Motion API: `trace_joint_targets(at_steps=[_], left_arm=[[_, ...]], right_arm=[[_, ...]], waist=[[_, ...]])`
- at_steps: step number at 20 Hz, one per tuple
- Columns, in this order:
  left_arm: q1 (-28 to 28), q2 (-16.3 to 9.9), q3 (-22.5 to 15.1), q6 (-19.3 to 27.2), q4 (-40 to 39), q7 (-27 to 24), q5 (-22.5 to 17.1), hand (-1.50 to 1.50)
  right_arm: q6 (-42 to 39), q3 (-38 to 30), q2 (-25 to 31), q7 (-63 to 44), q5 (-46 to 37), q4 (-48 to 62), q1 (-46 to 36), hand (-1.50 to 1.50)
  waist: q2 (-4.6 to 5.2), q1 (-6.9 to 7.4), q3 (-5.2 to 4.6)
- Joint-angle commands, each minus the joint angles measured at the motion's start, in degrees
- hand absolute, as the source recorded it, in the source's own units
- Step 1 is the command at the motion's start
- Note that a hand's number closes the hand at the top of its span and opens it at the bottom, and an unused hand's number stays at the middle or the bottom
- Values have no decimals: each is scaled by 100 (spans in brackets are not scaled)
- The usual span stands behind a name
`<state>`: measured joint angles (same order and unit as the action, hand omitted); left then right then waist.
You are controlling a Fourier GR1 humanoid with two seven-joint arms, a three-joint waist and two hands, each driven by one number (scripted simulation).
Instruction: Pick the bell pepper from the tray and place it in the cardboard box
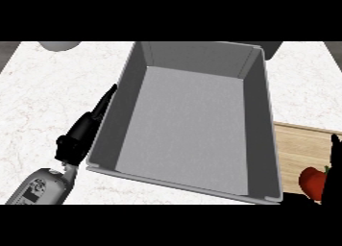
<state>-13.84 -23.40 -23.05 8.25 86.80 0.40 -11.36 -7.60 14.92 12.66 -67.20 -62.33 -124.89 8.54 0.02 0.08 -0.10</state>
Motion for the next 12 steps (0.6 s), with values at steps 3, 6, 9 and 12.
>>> trace_joint_targets(at_steps=[3, 6, 9, 12], left_arm=[[-190, 62, 219, -181, -266, 2, -7, 0], [-80, 245, 102, -98, -372, 16, 142, 0], [101, 10, 231, -228, 156, 219, 155, 0], [166, 440, 101, -77, -41, 26, 561, 0]], right_arm=[[-614, -425, -429, -726, 30, 472, -265, -150], [-726, -428, -678, -728, -142, 532, -201, -150], [-295, -832, -662, -138, -186, 1052, -82, -150], [-491, -759, -789, -128, -460, 965, -301, -150]], waist=[[14, -19, 6], [8, -39, 5], [-5, 3, 12], [-3, -10, 9]])
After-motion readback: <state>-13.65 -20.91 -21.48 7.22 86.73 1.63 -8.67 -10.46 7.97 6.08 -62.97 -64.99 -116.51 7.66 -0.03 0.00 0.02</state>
